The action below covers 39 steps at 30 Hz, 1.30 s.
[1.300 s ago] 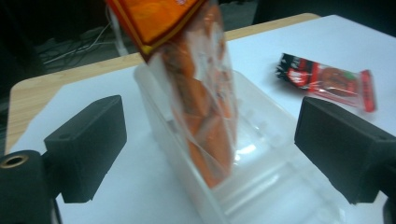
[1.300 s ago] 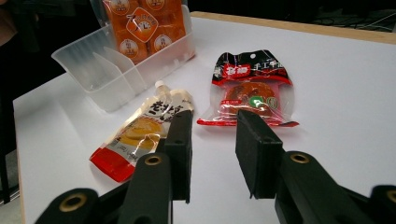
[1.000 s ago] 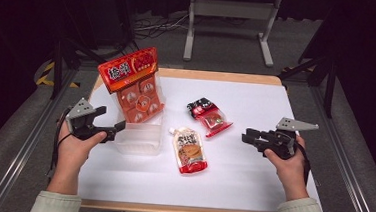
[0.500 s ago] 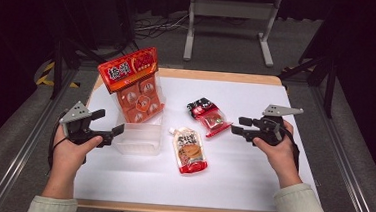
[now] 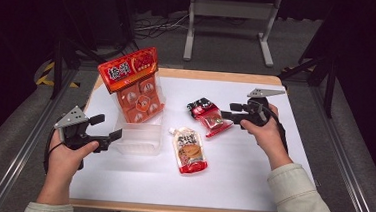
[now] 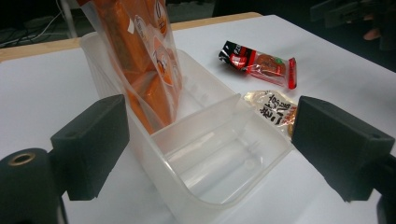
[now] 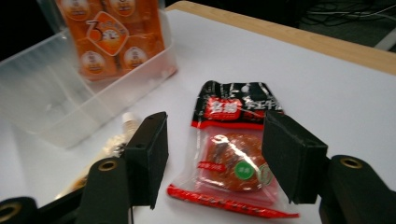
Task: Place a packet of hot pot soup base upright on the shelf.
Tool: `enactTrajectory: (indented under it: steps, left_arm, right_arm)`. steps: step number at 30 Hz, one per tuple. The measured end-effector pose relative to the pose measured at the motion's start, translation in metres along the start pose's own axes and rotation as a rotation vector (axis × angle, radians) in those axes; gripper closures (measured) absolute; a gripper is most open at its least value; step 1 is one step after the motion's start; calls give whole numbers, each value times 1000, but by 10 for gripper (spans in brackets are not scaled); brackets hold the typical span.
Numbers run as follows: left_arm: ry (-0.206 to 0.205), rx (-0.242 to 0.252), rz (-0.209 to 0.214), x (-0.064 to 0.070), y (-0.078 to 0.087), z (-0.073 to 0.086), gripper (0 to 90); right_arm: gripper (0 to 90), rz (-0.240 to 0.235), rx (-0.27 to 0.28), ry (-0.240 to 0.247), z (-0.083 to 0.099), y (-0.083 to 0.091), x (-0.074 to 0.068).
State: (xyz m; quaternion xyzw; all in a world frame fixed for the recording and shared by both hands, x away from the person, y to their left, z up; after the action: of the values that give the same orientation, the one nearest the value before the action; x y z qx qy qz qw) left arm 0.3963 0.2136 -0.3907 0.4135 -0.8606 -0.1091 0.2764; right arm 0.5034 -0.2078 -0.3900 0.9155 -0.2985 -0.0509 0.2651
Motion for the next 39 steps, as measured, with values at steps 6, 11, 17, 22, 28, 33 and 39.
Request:
enactTrajectory:
  steps: [6, 11, 17, 22, 28, 33, 39]
  left_arm:
    - [0, 5, -3, -3, 1, -1, 121]
    - [-2, -1, -8, -4, 1, 0, 121]
    - [-8, 12, -15, -8, 1, -5, 119]
    - [-5, 18, -12, -9, 2, -7, 119]
    - [-9, 14, -19, -11, 3, -6, 117]
    - [1, 28, -19, -11, 6, -6, 116]
    - [0, 26, -17, -9, 8, -3, 114]
  right_arm:
    - [491, 25, 13, 38, -9, -11, 13]
    - [416, -17, -12, 30, -15, -23, 17]
    - [362, -17, -59, 19, -16, -41, 28]
    - [338, -14, -74, 8, -15, -52, 37]
    - [335, -23, -93, -3, -16, -62, 45]
    - [363, -2, -107, 1, -11, -69, 52]
    - [358, 22, -130, 0, -2, -81, 58]
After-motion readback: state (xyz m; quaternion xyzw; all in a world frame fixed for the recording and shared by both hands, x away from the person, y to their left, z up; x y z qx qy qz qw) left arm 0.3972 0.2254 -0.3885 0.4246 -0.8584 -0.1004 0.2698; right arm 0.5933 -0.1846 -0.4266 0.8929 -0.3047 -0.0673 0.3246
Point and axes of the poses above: each handheld gripper's, and its own axes: y roughly backward along the jaws, z roughly out of its underside, x roughly to its right, the point moved 6 cm from there along -y, roughly forward along the jaws, and after that the axes turned 15 degrees about y, right-handed, at the moved point
